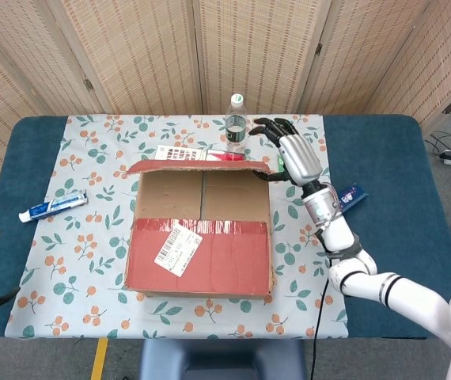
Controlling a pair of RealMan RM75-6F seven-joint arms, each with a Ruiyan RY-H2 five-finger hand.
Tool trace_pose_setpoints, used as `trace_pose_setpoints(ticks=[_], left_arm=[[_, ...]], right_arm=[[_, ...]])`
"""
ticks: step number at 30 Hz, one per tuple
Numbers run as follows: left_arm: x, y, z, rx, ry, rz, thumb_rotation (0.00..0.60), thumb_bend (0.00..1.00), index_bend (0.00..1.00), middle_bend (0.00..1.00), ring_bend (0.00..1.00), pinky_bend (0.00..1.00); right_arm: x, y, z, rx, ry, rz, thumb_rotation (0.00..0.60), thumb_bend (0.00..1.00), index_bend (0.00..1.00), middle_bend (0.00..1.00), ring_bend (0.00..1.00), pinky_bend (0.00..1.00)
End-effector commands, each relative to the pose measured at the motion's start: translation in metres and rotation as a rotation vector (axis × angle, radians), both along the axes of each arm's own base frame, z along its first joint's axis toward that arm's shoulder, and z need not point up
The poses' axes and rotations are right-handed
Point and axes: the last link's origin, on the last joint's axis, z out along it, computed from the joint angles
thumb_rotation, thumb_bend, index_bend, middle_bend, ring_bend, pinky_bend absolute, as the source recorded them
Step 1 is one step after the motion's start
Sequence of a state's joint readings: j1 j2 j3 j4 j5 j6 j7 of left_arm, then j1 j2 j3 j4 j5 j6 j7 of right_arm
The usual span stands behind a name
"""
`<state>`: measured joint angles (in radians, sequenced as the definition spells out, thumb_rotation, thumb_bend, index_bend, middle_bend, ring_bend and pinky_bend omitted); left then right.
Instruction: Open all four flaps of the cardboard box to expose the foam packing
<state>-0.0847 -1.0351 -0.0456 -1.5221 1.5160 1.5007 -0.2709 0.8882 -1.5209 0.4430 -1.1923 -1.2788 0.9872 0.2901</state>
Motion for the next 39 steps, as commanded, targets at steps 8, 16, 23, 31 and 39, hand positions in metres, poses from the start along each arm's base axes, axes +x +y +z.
trace_pose_setpoints(ticks=[8,16,23,31,39], left_arm=[[-0.007,0.006,0.005,0.029,-0.009,0.022,0.6,0.2,0.0,0.0,0.0,0.0],[-0.016,0.011,0.007,0.038,-0.016,0.064,0.6,0.21,0.0,0.0,0.0,0.0],[-0.021,0.013,0.008,0.044,-0.019,0.082,0.6,0.21,0.0,0.0,0.0,0.0],[-0.014,0.013,0.005,0.043,-0.034,0.037,0.6,0.21,0.0,0.0,0.0,0.0],[-0.008,0.011,0.0,0.03,-0.029,-0.004,0.6,0.21,0.0,0.0,0.0,0.0]], right_arm=[[0.016,-0.049,0.0,0.007,-0.028,-0.078,0.6,0.25,0.28,0.19,0.25,0.1],[0.018,-0.088,-0.005,0.028,-0.037,-0.171,0.6,0.25,0.22,0.14,0.23,0.1],[0.014,-0.1,0.002,0.017,-0.072,-0.196,0.6,0.25,0.04,0.05,0.18,0.05],[-0.003,-0.063,0.005,0.086,-0.165,-0.045,0.6,0.25,0.04,0.05,0.17,0.05],[-0.019,0.013,0.017,0.306,-0.27,-0.004,0.6,0.25,0.04,0.02,0.1,0.0]])
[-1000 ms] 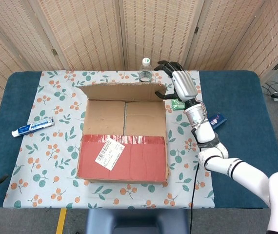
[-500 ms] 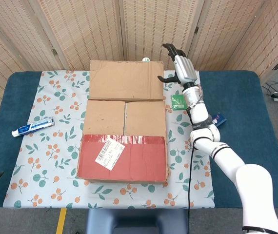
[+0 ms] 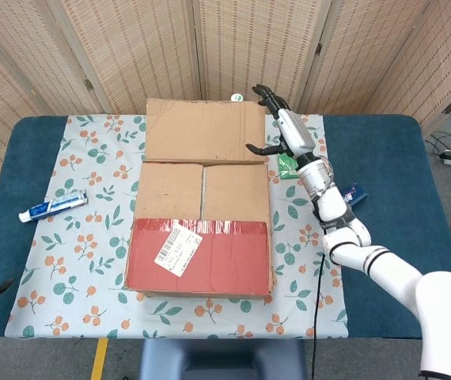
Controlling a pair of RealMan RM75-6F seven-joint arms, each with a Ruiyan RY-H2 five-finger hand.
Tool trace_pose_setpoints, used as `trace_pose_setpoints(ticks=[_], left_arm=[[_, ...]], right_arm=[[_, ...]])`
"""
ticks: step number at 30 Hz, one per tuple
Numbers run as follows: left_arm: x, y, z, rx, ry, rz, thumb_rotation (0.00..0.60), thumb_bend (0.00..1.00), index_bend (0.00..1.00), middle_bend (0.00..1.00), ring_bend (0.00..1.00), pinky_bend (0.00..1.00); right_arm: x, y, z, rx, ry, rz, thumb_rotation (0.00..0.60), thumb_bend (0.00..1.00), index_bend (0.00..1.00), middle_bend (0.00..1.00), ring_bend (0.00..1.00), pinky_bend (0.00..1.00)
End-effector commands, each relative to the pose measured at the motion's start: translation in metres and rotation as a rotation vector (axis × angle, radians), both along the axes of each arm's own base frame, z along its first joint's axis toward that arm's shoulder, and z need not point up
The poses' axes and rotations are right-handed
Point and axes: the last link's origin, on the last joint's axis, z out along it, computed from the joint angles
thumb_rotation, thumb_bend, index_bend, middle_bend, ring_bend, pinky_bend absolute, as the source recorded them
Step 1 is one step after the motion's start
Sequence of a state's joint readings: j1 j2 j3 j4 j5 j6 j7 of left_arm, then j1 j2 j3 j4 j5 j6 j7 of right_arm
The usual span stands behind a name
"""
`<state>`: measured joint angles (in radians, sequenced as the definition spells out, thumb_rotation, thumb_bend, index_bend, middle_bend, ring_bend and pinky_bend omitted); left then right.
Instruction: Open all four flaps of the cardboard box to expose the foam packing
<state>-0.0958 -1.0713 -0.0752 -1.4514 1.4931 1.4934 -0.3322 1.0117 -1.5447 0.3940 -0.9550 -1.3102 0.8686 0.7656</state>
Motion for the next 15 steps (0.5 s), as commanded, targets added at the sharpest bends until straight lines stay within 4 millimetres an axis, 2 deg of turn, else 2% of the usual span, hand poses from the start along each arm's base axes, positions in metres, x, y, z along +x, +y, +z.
trace_pose_setpoints(ticks=[1,5,10,13,15], left_arm=[[0.002,0.0,-0.003,-0.011,0.006,-0.006,0.6,0.21,0.0,0.0,0.0,0.0],[0.005,0.002,-0.006,-0.025,0.011,-0.021,0.6,0.21,0.0,0.0,0.0,0.0],[0.007,0.004,-0.009,-0.03,0.015,-0.023,0.6,0.21,0.0,0.0,0.0,0.0],[0.007,0.005,-0.01,-0.033,0.016,-0.022,0.6,0.21,0.0,0.0,0.0,0.0],[0.006,0.006,-0.011,-0.034,0.012,-0.023,0.6,0.21,0.0,0.0,0.0,0.0]], right_arm=[[-0.024,0.065,0.014,0.197,-0.109,0.017,0.6,0.25,0.04,0.01,0.08,0.0],[-0.027,0.097,0.012,0.405,-0.237,0.013,0.6,0.25,0.04,0.0,0.0,0.0],[-0.024,0.104,0.023,0.474,-0.304,0.034,0.6,0.25,0.02,0.0,0.0,0.0],[-0.023,0.109,0.029,0.52,-0.402,0.012,0.6,0.25,0.01,0.0,0.06,0.0],[-0.025,0.111,0.031,0.566,-0.438,-0.02,0.6,0.25,0.0,0.0,0.13,0.0]])
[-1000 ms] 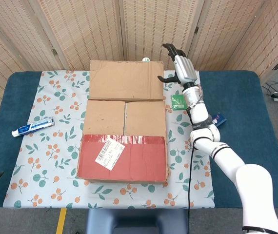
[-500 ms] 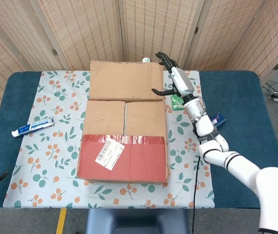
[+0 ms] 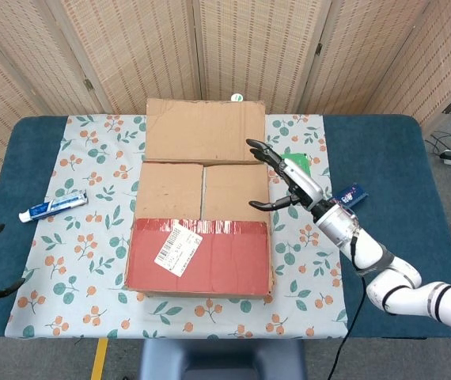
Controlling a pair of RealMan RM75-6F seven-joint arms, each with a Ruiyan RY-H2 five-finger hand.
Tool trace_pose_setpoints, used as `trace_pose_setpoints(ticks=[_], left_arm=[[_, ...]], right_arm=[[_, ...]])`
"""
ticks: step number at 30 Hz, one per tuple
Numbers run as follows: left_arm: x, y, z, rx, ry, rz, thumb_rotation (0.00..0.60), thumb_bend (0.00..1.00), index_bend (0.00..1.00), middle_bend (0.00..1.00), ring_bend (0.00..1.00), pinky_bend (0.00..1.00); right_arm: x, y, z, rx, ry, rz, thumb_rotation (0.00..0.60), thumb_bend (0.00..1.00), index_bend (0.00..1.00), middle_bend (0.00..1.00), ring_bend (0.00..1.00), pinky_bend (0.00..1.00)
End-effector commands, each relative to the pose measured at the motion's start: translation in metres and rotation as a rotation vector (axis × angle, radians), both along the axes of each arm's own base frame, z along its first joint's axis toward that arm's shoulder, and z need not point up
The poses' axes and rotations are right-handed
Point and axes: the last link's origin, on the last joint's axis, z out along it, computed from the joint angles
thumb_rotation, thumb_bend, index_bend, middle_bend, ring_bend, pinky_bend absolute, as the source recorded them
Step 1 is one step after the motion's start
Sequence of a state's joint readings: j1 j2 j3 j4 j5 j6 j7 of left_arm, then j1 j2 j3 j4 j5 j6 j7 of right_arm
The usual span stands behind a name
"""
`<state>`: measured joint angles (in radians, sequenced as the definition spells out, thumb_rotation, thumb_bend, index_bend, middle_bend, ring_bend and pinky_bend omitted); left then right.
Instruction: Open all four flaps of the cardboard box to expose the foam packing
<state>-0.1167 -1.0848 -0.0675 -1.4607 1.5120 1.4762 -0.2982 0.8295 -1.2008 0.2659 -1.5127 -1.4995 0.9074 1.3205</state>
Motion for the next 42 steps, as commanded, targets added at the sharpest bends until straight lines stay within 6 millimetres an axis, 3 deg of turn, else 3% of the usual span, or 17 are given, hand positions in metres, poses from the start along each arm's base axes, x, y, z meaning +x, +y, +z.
trace_pose_setpoints(ticks=[1,7,15,34,39,42], left_arm=[[-0.001,0.001,-0.001,-0.001,-0.004,-0.001,0.6,0.21,0.0,0.0,0.0,0.0],[-0.001,0.003,-0.003,0.001,0.0,-0.007,0.6,0.21,0.0,0.0,0.0,0.0],[-0.003,0.007,-0.007,-0.013,0.011,0.005,0.6,0.21,0.0,0.0,0.0,0.0],[-0.004,0.007,-0.006,-0.013,0.008,0.015,0.6,0.21,0.0,0.0,0.0,0.0],[-0.004,0.007,-0.006,-0.02,0.004,0.016,0.6,0.21,0.0,0.0,0.0,0.0],[-0.004,0.007,-0.006,-0.021,0.004,0.016,0.6,0.21,0.0,0.0,0.0,0.0]], right_arm=[[-0.011,0.014,0.01,0.125,-0.066,-0.063,0.6,0.25,0.0,0.0,0.14,0.0],[-0.026,0.017,0.01,0.285,-0.087,-0.154,0.6,0.25,0.0,0.0,0.14,0.0],[-0.039,0.026,0.006,0.375,-0.11,-0.182,0.6,0.25,0.0,0.0,0.16,0.0],[-0.048,0.03,-0.025,0.504,-0.308,-0.236,0.6,0.25,0.0,0.0,0.14,0.0],[-0.048,0.034,-0.029,0.522,-0.322,-0.224,0.6,0.25,0.0,0.0,0.01,0.0],[-0.047,0.035,-0.031,0.532,-0.338,-0.225,0.6,0.25,0.0,0.0,0.0,0.0]])
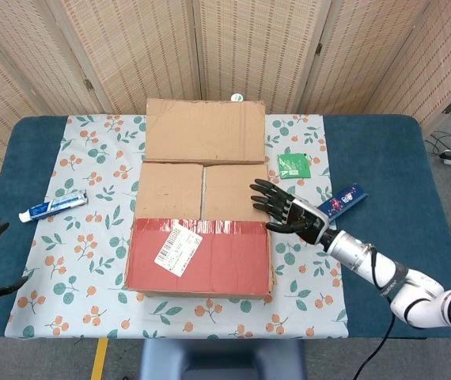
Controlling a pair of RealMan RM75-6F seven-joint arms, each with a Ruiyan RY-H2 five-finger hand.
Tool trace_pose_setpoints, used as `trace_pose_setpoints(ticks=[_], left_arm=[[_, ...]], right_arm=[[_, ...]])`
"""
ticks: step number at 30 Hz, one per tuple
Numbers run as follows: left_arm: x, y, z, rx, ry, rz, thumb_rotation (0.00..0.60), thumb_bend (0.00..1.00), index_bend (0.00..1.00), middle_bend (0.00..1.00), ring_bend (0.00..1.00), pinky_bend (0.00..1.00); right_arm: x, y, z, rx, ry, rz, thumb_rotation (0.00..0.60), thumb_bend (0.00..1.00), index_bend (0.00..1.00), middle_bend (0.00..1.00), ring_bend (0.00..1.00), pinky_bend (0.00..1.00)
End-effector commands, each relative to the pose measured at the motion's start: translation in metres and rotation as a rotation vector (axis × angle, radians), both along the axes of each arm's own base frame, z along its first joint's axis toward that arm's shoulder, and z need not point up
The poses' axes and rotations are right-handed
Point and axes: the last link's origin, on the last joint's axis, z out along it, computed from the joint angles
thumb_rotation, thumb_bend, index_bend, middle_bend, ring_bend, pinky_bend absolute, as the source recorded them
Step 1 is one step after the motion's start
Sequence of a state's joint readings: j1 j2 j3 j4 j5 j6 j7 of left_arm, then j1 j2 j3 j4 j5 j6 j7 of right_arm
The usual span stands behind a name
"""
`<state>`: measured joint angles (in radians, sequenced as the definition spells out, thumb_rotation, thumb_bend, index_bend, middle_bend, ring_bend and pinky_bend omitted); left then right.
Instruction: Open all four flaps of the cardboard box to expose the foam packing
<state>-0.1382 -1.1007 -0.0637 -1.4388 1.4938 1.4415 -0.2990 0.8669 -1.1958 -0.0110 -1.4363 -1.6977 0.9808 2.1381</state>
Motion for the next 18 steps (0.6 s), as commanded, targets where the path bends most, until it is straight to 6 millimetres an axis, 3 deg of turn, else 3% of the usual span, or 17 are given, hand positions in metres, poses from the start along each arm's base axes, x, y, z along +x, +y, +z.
trace_pose_setpoints(ticks=[1,18], left_arm=[[0.0,0.0,0.0,0.001,-0.001,0.0,0.6,0.21,0.0,0.0,0.0,0.0],[0.0,0.0,-0.001,-0.002,0.009,-0.002,0.6,0.21,0.0,0.0,0.0,0.0]], right_arm=[[0.001,0.002,-0.002,0.009,-0.018,-0.005,0.6,0.25,0.0,0.0,0.0,0.0],[-0.004,0.017,-0.014,0.036,-0.137,-0.058,0.6,0.25,0.0,0.0,0.06,0.0]])
